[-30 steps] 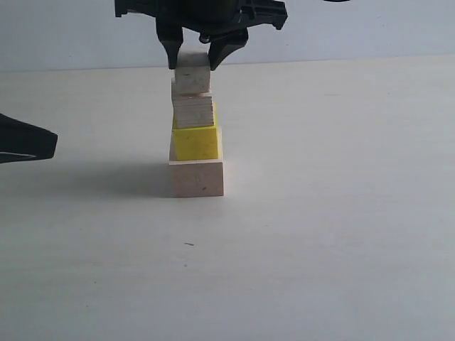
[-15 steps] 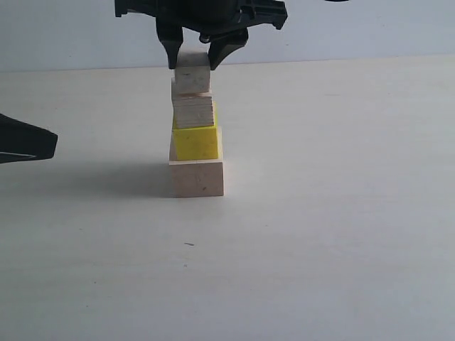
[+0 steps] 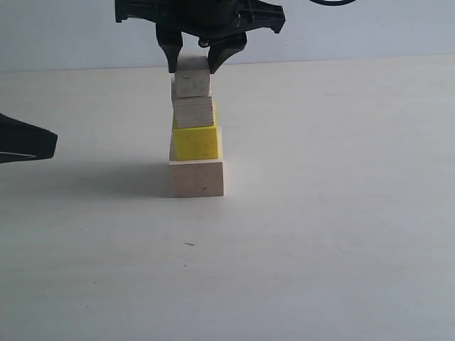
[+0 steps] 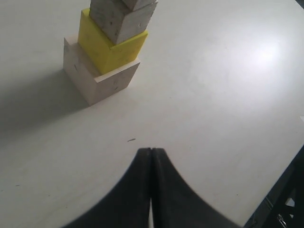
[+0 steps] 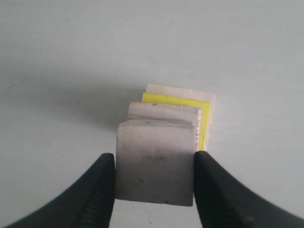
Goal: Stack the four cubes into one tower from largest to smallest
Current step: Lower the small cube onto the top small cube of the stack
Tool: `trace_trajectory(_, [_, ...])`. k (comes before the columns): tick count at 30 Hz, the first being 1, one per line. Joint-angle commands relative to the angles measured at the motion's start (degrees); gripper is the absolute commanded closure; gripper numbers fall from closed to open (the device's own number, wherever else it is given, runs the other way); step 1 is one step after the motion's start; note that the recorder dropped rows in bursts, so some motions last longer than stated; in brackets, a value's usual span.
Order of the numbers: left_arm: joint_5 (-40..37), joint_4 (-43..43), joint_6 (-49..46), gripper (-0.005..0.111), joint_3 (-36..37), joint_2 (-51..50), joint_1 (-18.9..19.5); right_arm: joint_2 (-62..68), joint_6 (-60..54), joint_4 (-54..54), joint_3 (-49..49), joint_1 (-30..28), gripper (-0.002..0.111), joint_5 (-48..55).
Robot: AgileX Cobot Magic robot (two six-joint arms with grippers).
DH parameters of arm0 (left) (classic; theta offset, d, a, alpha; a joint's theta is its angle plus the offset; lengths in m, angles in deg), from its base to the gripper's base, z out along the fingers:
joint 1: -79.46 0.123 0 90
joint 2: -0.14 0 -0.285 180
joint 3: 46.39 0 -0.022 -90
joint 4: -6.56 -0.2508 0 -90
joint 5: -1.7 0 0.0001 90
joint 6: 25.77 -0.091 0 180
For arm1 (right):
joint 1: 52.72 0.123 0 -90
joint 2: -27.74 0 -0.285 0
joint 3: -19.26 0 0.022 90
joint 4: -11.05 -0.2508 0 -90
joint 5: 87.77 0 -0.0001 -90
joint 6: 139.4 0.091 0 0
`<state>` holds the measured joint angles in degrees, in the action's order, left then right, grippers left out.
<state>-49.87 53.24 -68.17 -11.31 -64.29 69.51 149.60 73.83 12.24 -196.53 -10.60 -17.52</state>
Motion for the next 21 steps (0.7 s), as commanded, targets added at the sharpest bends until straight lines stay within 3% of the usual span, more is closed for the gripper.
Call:
trace_trajectory(1, [0.27,0.6,0.39,0.107,0.22,0.26,-0.32,-0.04,-0.27,0.27,0.04,-0.11,0.108,-0.29])
trace_trajectory(21, [0.39,0.6,0.39,0.107,0.22,0.26,-0.32,-0.94,-0.27,0.64,-0.01,-0.11,0.108,-0.47])
